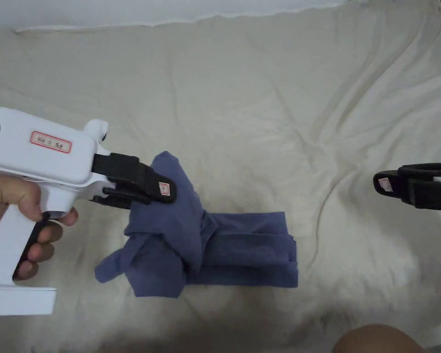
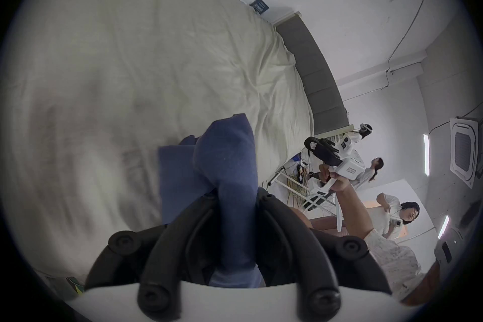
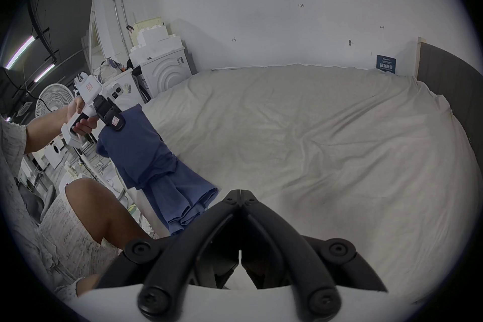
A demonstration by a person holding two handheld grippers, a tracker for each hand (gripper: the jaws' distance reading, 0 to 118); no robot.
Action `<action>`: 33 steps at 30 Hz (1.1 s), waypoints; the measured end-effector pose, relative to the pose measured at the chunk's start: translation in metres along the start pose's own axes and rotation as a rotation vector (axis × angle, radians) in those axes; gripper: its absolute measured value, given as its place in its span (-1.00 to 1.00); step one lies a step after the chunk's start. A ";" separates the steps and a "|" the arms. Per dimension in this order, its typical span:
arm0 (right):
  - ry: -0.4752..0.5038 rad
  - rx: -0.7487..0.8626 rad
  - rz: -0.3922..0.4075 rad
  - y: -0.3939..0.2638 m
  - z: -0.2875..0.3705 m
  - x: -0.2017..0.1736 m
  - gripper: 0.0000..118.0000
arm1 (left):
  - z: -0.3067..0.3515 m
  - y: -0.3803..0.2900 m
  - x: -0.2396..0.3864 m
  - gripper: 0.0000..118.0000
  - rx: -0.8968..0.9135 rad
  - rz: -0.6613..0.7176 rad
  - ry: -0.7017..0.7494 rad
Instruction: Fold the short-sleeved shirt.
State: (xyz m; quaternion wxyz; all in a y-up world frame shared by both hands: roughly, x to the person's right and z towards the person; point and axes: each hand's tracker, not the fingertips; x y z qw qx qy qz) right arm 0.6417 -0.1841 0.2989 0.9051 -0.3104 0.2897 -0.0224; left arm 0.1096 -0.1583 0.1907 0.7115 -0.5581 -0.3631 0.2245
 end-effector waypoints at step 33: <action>-0.012 0.015 -0.001 -0.001 0.027 0.002 -1.00 | -0.150 -0.001 0.029 0.32 -0.031 0.022 -0.243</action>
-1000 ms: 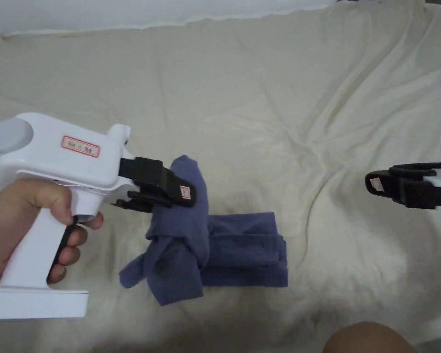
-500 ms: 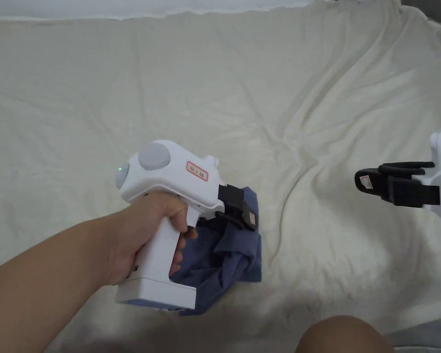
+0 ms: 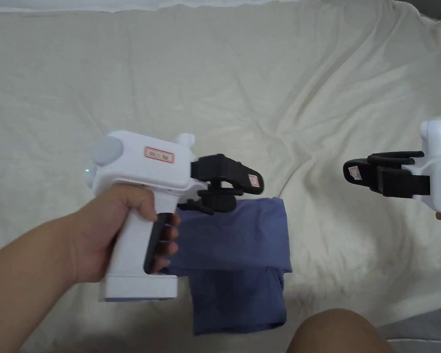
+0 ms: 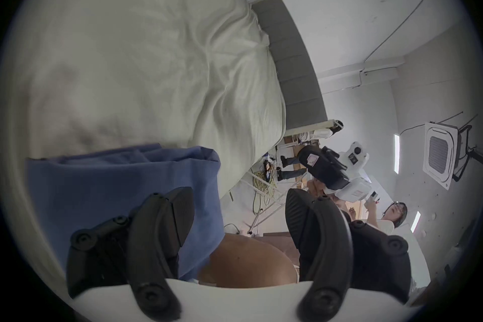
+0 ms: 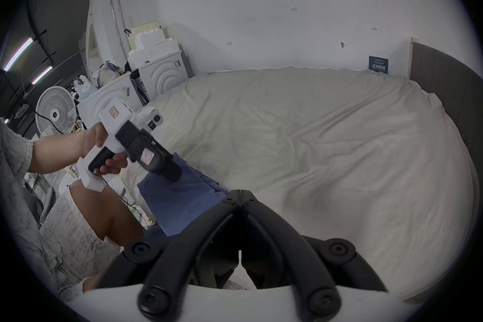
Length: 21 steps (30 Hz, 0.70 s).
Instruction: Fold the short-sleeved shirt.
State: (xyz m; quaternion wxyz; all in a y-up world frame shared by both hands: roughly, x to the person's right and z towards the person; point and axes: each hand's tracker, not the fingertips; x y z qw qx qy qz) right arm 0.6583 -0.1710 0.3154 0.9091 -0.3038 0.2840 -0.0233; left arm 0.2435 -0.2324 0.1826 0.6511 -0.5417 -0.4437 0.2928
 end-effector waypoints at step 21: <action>0.116 -0.183 0.103 0.011 -0.066 -0.051 -1.00 | 0.100 -0.016 -0.074 -1.00 -0.055 -0.045 0.221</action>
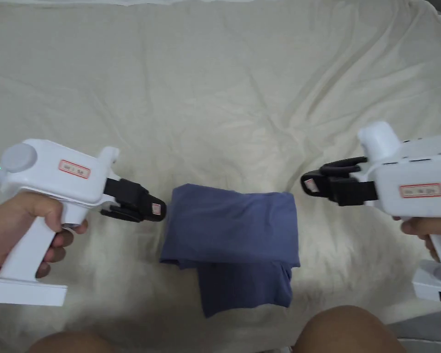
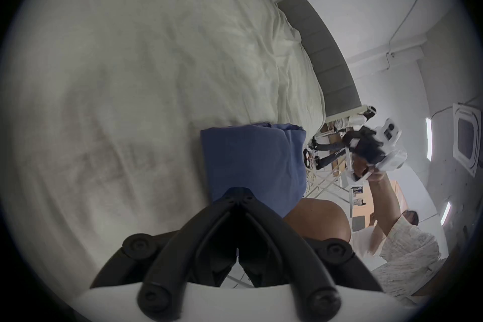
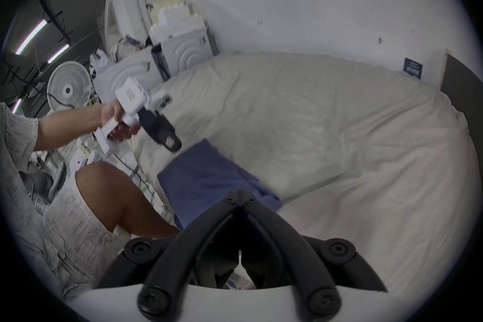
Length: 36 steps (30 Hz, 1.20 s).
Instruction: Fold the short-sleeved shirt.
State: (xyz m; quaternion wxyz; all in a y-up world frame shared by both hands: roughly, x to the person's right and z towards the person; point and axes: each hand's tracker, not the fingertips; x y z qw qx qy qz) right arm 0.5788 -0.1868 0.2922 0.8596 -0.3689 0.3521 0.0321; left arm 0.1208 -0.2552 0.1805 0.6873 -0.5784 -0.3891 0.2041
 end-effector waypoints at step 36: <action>0.049 -0.224 -0.013 -0.019 -0.092 -0.006 -0.99 | -0.067 -0.001 -0.048 0.41 -0.050 0.113 -0.385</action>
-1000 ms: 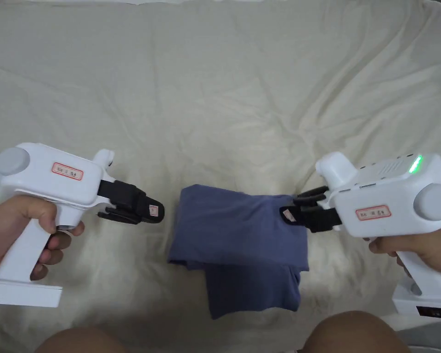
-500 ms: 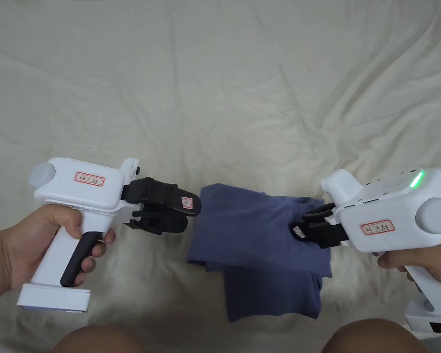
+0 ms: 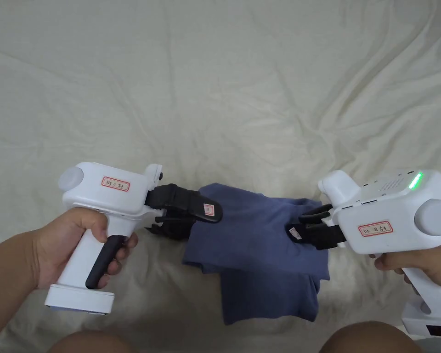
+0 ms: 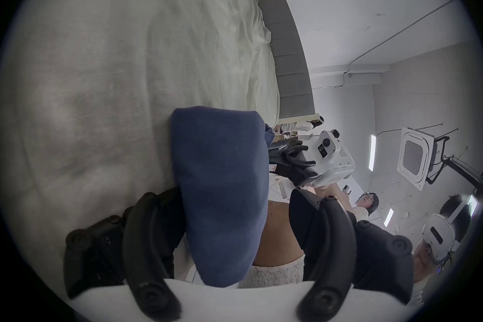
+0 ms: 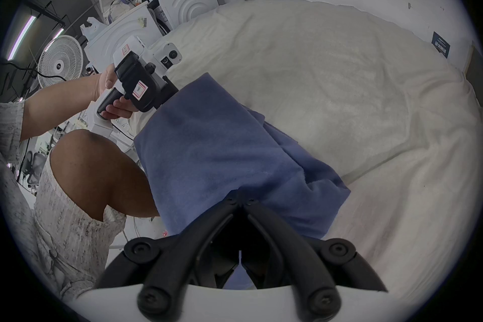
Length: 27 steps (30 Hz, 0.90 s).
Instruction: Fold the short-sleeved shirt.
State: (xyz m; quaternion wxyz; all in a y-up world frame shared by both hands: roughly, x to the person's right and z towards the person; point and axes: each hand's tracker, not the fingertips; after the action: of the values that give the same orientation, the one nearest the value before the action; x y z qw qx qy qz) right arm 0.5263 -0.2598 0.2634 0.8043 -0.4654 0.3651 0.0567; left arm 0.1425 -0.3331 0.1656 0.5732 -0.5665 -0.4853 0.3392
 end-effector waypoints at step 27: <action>0.006 0.002 0.026 0.022 -0.004 -0.011 -1.00 | 0.032 -0.011 0.005 -0.55 0.054 -0.057 0.127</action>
State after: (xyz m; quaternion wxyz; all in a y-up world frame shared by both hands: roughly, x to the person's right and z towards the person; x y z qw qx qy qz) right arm 0.5069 -0.2476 0.2540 0.8028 -0.4600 0.3738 0.0656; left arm 0.1124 -0.3202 0.1739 0.6272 -0.5572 -0.4547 0.2989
